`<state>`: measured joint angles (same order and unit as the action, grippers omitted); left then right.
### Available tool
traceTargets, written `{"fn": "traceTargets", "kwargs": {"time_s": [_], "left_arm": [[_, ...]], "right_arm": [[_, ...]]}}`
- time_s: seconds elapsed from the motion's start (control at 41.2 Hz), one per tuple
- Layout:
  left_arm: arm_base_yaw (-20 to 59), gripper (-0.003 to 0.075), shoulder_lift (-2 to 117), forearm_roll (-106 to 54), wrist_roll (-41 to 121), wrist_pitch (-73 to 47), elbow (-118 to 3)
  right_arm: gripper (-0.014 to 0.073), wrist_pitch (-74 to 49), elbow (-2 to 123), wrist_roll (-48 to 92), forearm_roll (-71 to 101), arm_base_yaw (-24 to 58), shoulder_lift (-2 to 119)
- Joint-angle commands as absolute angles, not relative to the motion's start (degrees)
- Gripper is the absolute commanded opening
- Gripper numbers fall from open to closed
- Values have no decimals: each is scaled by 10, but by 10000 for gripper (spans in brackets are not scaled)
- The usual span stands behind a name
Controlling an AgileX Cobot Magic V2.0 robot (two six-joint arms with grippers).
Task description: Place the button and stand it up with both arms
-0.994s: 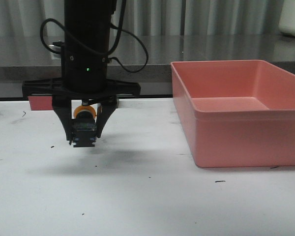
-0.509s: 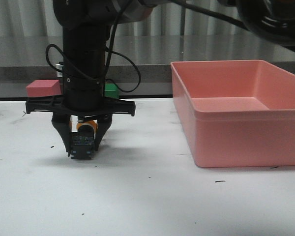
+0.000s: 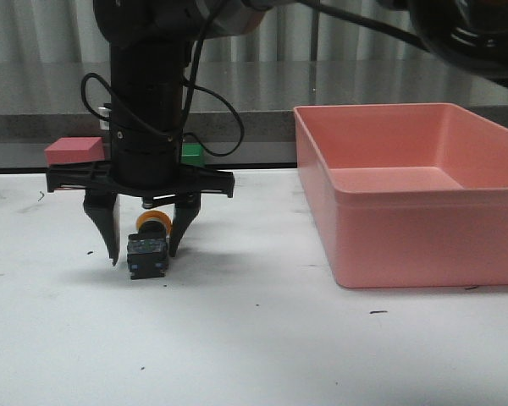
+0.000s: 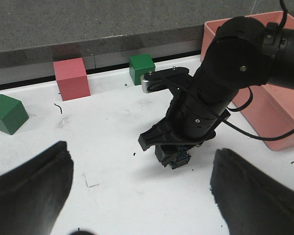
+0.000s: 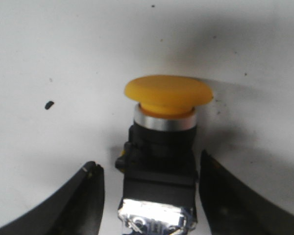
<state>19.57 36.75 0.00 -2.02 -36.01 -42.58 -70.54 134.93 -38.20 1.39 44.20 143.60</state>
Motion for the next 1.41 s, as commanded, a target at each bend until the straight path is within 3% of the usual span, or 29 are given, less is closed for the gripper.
{"fn": "traceTargets", "kwargs": {"time_s": [0.0,0.267,0.655,1.382], "left_arm": [[202,564,371,-5,-22,-317,-441],[202,564,371,-5,-22,-317,-441],[202,564,371,-5,-22,-317,-441],[202,564,371,-5,-22,-317,-441]], "right_arm": [[454,-734,1369,-383,10,439,1385],[450,-718,1369,-294,-5,440,1310],[450,-751,1338,-94,-9,457,1107],[450,-595,822,16,-9,460,645]]}}
